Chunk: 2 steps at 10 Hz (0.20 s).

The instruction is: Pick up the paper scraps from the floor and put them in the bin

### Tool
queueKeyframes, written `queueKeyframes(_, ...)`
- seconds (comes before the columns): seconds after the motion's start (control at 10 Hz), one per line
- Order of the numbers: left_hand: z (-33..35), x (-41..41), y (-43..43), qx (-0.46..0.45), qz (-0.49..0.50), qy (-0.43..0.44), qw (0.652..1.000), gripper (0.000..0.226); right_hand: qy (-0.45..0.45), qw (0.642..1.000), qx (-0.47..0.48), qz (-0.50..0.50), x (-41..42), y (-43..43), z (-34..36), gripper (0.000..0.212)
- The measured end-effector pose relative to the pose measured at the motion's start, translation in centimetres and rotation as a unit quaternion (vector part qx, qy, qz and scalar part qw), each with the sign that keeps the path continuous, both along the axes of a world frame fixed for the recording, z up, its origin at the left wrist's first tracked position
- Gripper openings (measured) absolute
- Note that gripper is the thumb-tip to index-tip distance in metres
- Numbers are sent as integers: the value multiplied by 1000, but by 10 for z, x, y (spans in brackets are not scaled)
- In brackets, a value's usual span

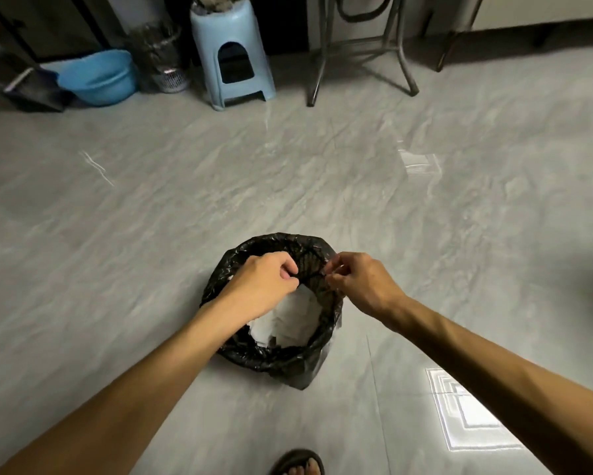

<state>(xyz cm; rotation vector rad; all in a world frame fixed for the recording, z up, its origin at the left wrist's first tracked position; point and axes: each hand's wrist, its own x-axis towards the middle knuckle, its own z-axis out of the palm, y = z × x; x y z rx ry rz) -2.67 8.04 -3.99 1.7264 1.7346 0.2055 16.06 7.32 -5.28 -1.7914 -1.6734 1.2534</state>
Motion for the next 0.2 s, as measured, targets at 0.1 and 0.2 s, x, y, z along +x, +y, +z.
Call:
queueKeyframes(0.1,68,34,-14,27,-86,-9,996,12,-70,997,-8,37,30,-23,64,14)
queueKeyframes(0.2,108,58,-28,36,-137,-5,990,17,-130,990,-14,50,50,-42,104,16)
